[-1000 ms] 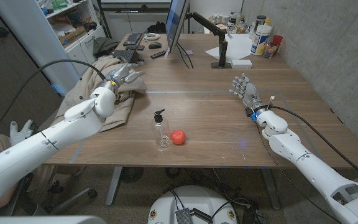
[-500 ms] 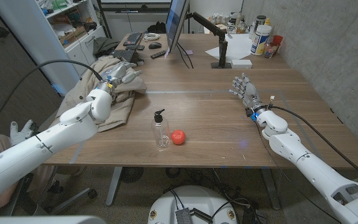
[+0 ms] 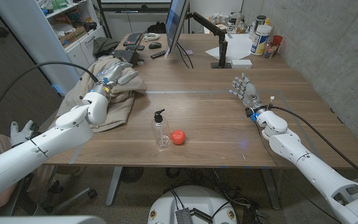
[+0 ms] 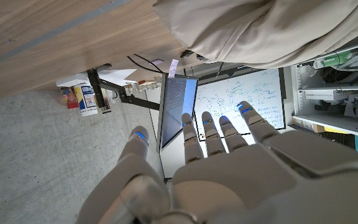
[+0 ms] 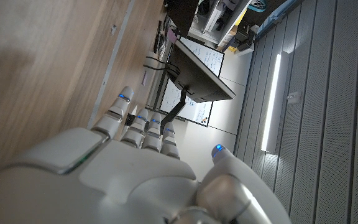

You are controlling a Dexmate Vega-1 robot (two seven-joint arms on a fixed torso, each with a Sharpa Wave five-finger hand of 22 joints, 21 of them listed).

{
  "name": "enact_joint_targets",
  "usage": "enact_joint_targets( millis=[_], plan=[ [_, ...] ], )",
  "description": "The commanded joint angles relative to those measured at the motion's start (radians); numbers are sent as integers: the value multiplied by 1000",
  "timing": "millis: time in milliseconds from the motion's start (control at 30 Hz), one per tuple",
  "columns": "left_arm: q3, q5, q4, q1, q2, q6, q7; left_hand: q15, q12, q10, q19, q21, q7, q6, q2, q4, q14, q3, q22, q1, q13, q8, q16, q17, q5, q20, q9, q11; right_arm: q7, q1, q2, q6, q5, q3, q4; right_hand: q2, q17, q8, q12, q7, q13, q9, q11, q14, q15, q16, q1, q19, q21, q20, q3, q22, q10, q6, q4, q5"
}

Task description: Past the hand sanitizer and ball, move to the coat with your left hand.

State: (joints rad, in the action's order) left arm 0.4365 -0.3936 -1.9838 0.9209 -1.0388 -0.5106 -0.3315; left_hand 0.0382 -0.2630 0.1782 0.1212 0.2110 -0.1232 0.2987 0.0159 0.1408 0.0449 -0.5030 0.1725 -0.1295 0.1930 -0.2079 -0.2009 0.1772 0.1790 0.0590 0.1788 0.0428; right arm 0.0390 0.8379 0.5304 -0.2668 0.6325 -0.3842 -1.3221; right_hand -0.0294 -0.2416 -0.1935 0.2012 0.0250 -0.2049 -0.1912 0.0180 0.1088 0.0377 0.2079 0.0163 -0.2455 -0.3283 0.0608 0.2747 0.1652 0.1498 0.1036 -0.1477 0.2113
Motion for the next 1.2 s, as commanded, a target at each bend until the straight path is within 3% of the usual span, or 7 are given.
enact_joint_targets(
  millis=[33,100,167,400,633,1200],
  plan=[
    [-24,-69,10,49,-20,-20,-38,47,-5,6,12,4,-8,-7,-14,1,9,7,0,4,6,-1,0,0,5,-1,3,2,-7,-1,2,11,-5,-4,-3,-9,0,-6,0,5,-1,-2,0,0,7,0,2,-3,4,-2,-8,5,-1,5,0,5],
    [-37,-70,16,66,-14,-17,-67,48,3,5,19,-2,-28,-114,-21,-2,12,12,0,11,6,39,6,1,12,-2,3,9,-10,0,2,14,-5,-4,-4,-9,0,-6,0,4,-1,-2,0,0,7,0,2,-3,5,-2,-8,5,-1,5,0,5],
    [-40,-72,17,68,-12,-15,-67,50,5,4,23,-3,-28,-141,-21,-3,12,12,0,12,6,43,7,1,14,-5,3,10,-10,0,2,15,-5,-4,-5,-9,1,-6,0,4,-1,-2,-1,-1,7,0,2,-3,6,-3,-9,5,-1,4,0,5],
    [-60,-66,34,91,0,-5,-100,52,9,1,32,-2,-28,-153,-22,-4,10,13,1,15,7,39,10,2,16,-10,4,10,-10,0,4,11,-10,-6,-5,-10,1,-6,0,5,-1,-2,-1,-1,6,0,2,-4,8,-3,-9,5,-1,5,0,5],
    [-66,-84,37,109,-12,-22,-103,56,15,-8,36,-4,-33,-164,2,-19,4,9,1,25,7,34,11,4,19,-13,5,10,-12,1,7,20,-11,-7,-10,-10,2,-6,0,5,-1,-2,-1,-1,6,1,3,-5,11,-2,-10,5,-1,5,0,5],
    [-41,-112,64,83,-5,-33,-83,53,21,-15,33,-9,-32,-166,-2,-25,-6,15,1,38,8,28,15,5,20,-16,5,8,-4,-5,11,29,-12,-11,-5,-11,3,-6,1,5,0,-2,-1,-2,6,1,2,-7,16,-2,-13,5,-1,6,0,5]
  ],
)
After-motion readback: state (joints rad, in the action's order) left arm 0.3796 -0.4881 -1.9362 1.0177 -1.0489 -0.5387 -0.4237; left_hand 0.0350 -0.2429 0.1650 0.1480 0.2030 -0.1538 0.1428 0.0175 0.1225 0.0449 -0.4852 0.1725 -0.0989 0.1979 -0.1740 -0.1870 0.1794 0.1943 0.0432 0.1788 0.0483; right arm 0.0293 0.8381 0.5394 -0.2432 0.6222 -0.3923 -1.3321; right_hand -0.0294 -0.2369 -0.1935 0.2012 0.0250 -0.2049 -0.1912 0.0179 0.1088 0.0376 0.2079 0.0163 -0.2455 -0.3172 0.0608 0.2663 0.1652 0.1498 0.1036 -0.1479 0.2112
